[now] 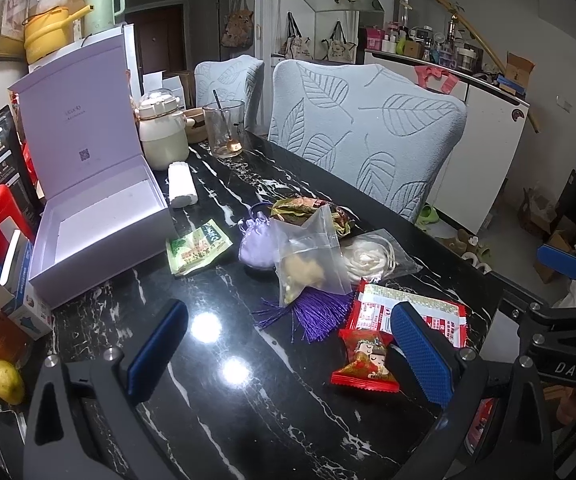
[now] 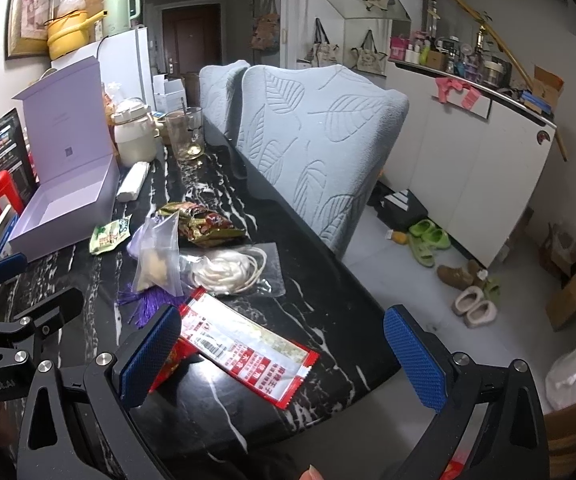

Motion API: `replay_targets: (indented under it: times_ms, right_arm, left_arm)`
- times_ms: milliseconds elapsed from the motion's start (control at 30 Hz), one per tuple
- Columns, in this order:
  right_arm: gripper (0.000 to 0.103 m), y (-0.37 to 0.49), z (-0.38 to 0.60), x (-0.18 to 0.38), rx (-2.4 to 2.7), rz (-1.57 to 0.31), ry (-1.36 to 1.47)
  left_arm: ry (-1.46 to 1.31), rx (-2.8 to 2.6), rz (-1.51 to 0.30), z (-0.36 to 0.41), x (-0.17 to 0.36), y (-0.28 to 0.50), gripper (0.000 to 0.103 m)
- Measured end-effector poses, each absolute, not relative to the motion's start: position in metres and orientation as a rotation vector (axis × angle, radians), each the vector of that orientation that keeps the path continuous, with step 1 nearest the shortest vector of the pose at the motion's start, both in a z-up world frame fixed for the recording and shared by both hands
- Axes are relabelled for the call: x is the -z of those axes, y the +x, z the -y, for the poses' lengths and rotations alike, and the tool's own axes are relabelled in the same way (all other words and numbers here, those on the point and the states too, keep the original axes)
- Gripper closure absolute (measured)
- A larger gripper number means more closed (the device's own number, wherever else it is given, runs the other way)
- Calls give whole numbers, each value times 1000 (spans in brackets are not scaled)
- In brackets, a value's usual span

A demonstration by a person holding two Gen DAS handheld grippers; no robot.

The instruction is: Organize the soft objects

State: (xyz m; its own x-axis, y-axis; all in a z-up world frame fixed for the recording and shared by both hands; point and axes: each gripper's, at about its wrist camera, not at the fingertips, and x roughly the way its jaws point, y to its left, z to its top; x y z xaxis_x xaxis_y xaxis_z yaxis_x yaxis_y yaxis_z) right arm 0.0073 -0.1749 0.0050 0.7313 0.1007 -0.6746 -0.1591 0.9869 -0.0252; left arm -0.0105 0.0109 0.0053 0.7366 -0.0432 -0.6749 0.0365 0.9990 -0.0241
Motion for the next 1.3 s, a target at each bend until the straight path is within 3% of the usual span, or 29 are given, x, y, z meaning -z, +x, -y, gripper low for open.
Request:
replay_targets:
  times_ms: [867, 1300]
  right_arm:
    - [0, -8, 187, -4, -162, -711, -59]
    - [0, -6, 201, 18, -198, -742, -40]
  left_arm:
    - [-50, 36, -726, -10, -6, -29, 0]
    - [-101, 137, -817, 2, 31, -21, 0]
